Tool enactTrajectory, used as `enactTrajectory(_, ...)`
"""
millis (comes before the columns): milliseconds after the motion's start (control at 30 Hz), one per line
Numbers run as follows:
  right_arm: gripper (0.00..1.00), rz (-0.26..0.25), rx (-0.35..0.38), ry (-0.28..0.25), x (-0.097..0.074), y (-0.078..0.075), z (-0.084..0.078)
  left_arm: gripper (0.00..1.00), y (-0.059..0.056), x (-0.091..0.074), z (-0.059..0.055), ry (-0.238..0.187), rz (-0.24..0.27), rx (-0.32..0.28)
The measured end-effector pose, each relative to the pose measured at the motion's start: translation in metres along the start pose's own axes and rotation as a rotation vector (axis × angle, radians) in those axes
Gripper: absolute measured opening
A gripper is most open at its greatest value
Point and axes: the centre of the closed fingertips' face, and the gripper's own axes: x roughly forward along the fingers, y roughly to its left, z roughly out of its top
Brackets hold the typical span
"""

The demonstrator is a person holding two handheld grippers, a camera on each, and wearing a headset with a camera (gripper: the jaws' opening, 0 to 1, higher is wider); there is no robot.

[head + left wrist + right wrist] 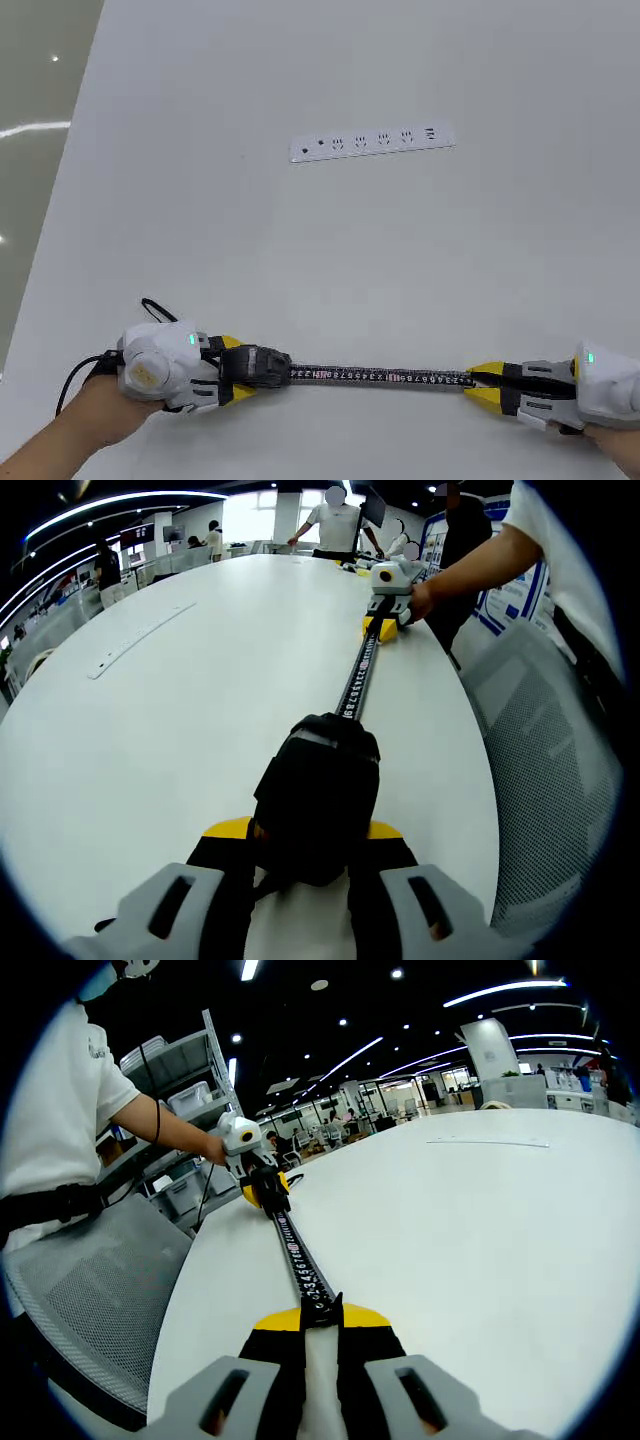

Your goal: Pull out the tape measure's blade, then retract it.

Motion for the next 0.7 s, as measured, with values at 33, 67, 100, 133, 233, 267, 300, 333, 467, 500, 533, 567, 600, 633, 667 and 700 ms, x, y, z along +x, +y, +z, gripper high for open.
enactTrajectory(33,0.08,0.0,0.0,0.001,-0.0014,0.0,-0.0008,0.32,-0.0004,-0.0003,0.0006,-0.001,0.001,0.001)
enactTrajectory(67,0.08,-0.001,-0.001,0.001,-0.0017,0.0,-0.0011,0.32,-0.0005,-0.0004,0.0008,-0.001,0.001,0.002)
enactTrajectory(100,0.08,-0.002,0.0,0.001,-0.0022,-0.0003,-0.0012,0.32,-0.0006,-0.0005,0.001,-0.001,0.002,0.001)
enactTrajectory(133,0.08,-0.002,0.004,0.0,-0.0029,-0.0008,-0.0016,0.32,-0.0006,-0.0004,0.0011,-0.002,0.002,0.001)
enactTrajectory(233,0.08,-0.01,0.0,-0.001,-0.0039,-0.0018,-0.0021,0.32,-0.0008,-0.0006,0.0019,-0.003,0.003,0.0)
enactTrajectory(267,0.08,-0.012,0.004,-0.003,-0.0043,-0.002,-0.0023,0.32,-0.0007,-0.0006,0.0019,-0.004,0.003,-0.001)
enactTrajectory(300,0.08,-0.013,0.008,-0.005,-0.0043,-0.0024,-0.0023,0.32,-0.0004,-0.0002,0.0015,-0.005,0.002,-0.001)
enactTrajectory(333,0.08,-0.017,0.01,-0.007,-0.0039,-0.0031,-0.0018,0.32,-0.0002,0.0,0.0014,-0.007,0.003,-0.003)
enactTrajectory(467,0.09,-0.02,0.002,-0.002,-0.0034,-0.0025,-0.0015,0.32,-0.0006,-0.0001,0.0015,-0.005,0.005,0.002)
enactTrajectory(500,0.09,-0.021,-0.003,0.001,-0.0032,-0.0023,-0.0014,0.32,-0.0008,-0.0001,0.0016,-0.004,0.006,0.003)
enactTrajectory(533,0.09,-0.02,-0.002,0.001,-0.0031,-0.0022,-0.0015,0.32,-0.001,-0.0001,0.0017,-0.003,0.007,0.004)
enactTrajectory(567,0.09,-0.02,-0.002,0.001,-0.0031,-0.002,-0.0016,0.32,-0.001,-0.0001,0.0017,-0.003,0.007,0.006)
enactTrajectory(600,0.1,-0.02,-0.005,0.003,-0.003,-0.0017,-0.0015,0.32,-0.0009,-0.0001,0.0017,-0.003,0.007,0.006)
enactTrajectory(633,0.1,-0.017,-0.005,0.007,-0.0024,-0.0006,-0.0015,0.32,-0.001,-0.0002,0.0017,-0.003,0.007,0.007)
enactTrajectory(667,0.1,-0.016,-0.005,0.009,-0.0023,-0.0002,-0.0017,0.32,-0.001,-0.0003,0.0018,-0.003,0.006,0.008)
enactTrajectory(700,0.1,-0.018,-0.003,0.009,-0.0028,-0.0004,-0.0019,0.32,-0.0013,-0.0004,0.0021,-0.003,0.006,0.008)
